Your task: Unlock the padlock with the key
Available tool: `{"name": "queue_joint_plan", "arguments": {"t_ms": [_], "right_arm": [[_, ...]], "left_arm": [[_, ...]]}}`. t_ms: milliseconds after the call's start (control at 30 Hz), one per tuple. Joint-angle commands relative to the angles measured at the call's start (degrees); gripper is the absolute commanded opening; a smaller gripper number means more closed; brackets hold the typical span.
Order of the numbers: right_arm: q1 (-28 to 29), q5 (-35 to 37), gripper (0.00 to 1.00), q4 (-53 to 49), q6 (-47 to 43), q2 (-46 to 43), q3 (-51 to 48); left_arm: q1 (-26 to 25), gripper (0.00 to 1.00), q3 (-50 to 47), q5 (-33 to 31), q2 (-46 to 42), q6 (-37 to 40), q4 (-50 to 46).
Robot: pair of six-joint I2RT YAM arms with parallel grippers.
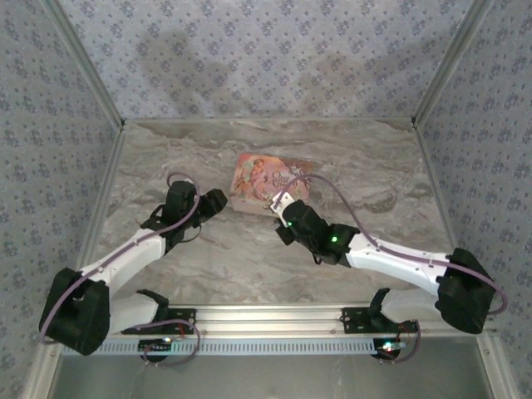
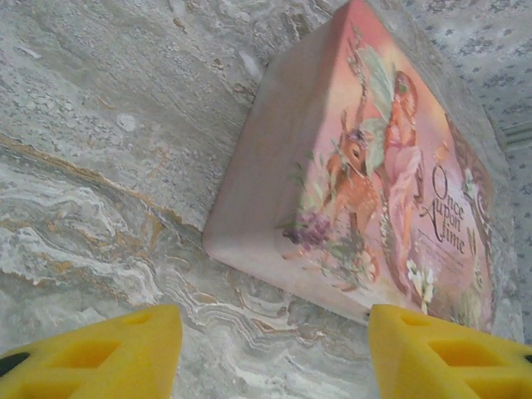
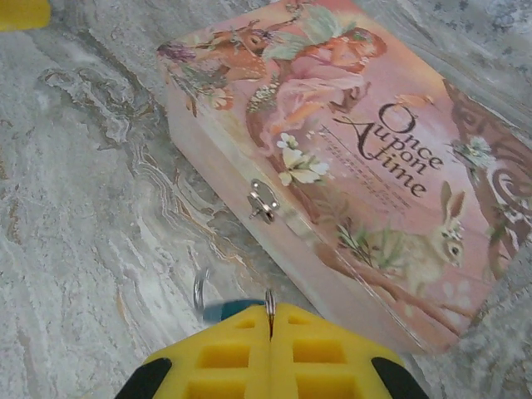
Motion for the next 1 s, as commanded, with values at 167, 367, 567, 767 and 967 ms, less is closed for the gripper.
{"name": "queue_joint_plan", "arguments": {"t_ms": [167,367,567,767,967], "right_arm": [[-2.85,3.19,0.0,-9.45,7.13,-9.61,-1.84],[-7.74,3.66,0.0,-16.04,11.28,-15.49,-2.37],[-15.67,2.27,0.0,-19.97,15.75,-20.12,-2.91],[-26.42,-1.26,0.0,-21.23,20.51,-20.38,-3.75],[-37.39,-6.99,0.0,-19.32,25.72,-16.29,-5.13]], "left_arm": [[-3.42,0.61,-1.49,-2.26,-4.8,-0.17,-4.22],[-4.04,0.62,-2.74,-3.17,-6.83,0.28,-6.2],[-3.94,0.62,-3.0,-4.84,-8.33,1.46,-8.39],[-3.94,0.62,-2.81,-5.71,-9.08,1.94,-9.85],[-4.01,0.62,-2.97,-5.84,-9.61,1.59,-10.52]]}}
